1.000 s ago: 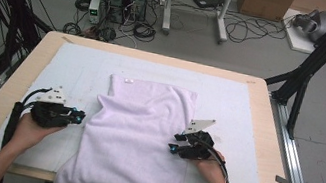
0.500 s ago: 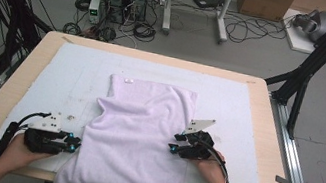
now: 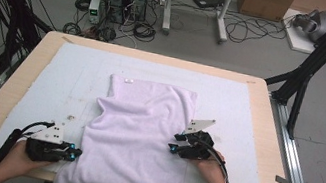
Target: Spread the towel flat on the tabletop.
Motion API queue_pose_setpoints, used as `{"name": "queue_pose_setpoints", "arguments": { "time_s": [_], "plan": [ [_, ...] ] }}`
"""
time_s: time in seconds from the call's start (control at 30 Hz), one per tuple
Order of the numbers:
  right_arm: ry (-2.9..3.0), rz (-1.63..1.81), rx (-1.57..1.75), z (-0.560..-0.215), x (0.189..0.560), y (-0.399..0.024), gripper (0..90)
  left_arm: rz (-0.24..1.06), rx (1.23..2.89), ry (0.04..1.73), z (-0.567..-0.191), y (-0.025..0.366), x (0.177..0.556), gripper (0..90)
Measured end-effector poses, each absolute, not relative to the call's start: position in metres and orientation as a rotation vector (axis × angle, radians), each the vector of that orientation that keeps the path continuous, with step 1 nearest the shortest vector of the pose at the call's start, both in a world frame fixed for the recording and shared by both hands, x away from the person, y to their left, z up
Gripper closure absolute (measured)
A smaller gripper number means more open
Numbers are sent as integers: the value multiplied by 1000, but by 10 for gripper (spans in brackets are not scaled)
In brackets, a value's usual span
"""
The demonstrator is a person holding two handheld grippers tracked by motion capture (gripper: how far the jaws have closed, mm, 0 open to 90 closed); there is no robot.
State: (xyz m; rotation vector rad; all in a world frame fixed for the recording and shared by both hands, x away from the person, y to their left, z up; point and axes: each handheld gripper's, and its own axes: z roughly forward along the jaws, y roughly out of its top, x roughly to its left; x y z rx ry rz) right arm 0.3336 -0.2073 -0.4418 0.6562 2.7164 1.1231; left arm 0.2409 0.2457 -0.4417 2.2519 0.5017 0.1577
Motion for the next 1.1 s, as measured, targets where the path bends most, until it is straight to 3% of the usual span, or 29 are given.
{"name": "queue_pose_setpoints", "arguments": {
  "time_s": [0.37, 0.5, 0.7, 0.77, 0.87, 1.0, 1.07, 1.1],
  "plan": [
    [2714, 1122, 656, -442, 334, -207, 538, 212, 2198, 571, -427, 281, 220, 862],
    [2719, 1117, 648, -441, 333, -207, 524, 244, 2172, 588, -424, 272, 233, 737],
    [2733, 1129, 595, -435, 324, -204, 519, 230, 2159, 615, -430, 249, 267, 677],
    [2741, 1138, 556, -432, 319, -203, 519, 227, 2195, 620, -435, 243, 275, 691],
    [2758, 1140, 514, -431, 311, -200, 526, 234, 2211, 644, -443, 241, 277, 861],
    [2792, 1111, 490, -439, 307, -197, 577, 256, 2219, 655, -441, 247, 271, 883],
    [2801, 1125, 476, -439, 307, -198, 713, 263, 2219, 662, -439, 252, 266, 884],
    [2808, 1119, 466, -439, 307, -199, 724, 267, 2215, 666, -437, 255, 264, 884]
  ]
}}
